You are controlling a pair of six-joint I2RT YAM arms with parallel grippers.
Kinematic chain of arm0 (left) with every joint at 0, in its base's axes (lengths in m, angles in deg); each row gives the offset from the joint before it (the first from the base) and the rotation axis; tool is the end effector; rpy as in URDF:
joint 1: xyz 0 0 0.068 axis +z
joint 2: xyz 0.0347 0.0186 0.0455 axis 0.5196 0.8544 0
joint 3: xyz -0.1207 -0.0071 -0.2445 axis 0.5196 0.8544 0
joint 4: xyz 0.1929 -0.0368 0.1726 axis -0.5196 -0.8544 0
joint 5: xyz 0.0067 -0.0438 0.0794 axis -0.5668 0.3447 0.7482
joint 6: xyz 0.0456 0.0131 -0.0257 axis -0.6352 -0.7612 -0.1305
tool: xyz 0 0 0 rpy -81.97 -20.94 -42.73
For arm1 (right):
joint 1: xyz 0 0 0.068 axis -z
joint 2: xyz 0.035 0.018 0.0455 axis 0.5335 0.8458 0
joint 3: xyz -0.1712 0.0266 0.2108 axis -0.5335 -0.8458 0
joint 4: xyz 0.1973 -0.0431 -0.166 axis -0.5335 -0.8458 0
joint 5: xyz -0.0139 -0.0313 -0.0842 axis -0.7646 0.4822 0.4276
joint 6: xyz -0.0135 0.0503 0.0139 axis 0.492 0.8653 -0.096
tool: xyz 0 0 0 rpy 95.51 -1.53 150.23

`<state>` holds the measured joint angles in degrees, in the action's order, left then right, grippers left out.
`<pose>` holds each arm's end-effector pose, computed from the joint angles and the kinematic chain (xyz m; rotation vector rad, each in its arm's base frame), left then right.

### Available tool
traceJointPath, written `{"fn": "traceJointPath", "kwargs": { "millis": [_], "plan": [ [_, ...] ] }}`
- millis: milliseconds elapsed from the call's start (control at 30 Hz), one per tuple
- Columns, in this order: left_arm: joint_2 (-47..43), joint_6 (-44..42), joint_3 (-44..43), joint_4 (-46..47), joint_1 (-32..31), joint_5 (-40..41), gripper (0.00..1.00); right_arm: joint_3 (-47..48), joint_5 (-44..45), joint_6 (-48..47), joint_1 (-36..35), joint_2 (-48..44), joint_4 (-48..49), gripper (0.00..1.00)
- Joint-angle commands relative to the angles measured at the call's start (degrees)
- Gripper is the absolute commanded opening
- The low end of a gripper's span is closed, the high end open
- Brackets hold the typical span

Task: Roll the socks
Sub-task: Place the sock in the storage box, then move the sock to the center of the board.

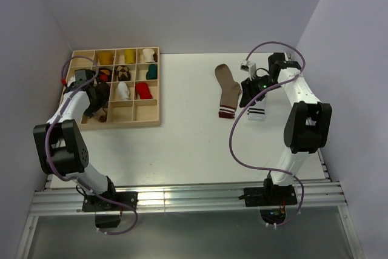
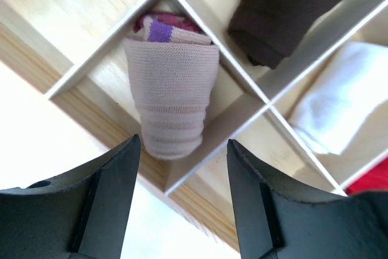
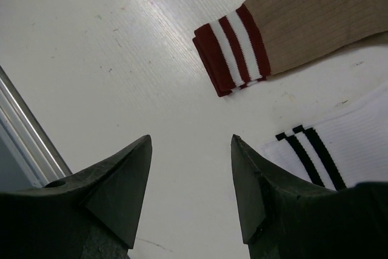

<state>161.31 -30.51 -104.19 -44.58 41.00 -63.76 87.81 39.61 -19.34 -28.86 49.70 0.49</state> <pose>0.3282 0.0653 0.2222 -1.1536 2.2983 0.1477 0.3534 0.0039 0.2609 -0.9673 2.3185 0.8223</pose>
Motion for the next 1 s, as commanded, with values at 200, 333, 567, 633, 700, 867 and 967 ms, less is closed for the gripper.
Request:
{"fn": "traceJointPath", "kwargs": {
  "millis": [200,333,567,633,700,867,967],
  "plan": [
    [-9.9,-1.9,-4.5,-4.2,-0.2,1.9,0.64,-1.5,10.2,-0.2,-3.0,0.9,7.2,0.63],
    [-13.5,-2.5,-5.6,-3.5,-2.0,0.0,0.66,-3.9,17.1,1.4,-7.8,2.1,13.6,0.63],
    [-17.2,-3.5,-8.9,-1.9,-11.5,-1.7,0.65,1.8,23.3,-0.1,-11.9,9.0,18.6,0.63],
    [-17.6,-3.2,-9.0,-1.5,-15.0,-2.1,0.65,4.4,25.1,0.1,-12.3,12.5,17.9,0.63],
    [-18.6,-3.2,-8.8,-0.8,-17.9,-2.4,0.65,7.4,28.0,-0.1,-13.0,14.9,16.8,0.63],
    [-20.1,-3.5,-7.5,2.3,-22.9,-4.1,0.65,8.0,33.0,0.4,-17.0,19.5,15.6,0.63],
    [-20.1,-3.8,-7.0,3.2,-25.9,-5.0,0.65,7.1,32.9,1.8,-19.2,19.9,14.5,0.62]
  ]
}}
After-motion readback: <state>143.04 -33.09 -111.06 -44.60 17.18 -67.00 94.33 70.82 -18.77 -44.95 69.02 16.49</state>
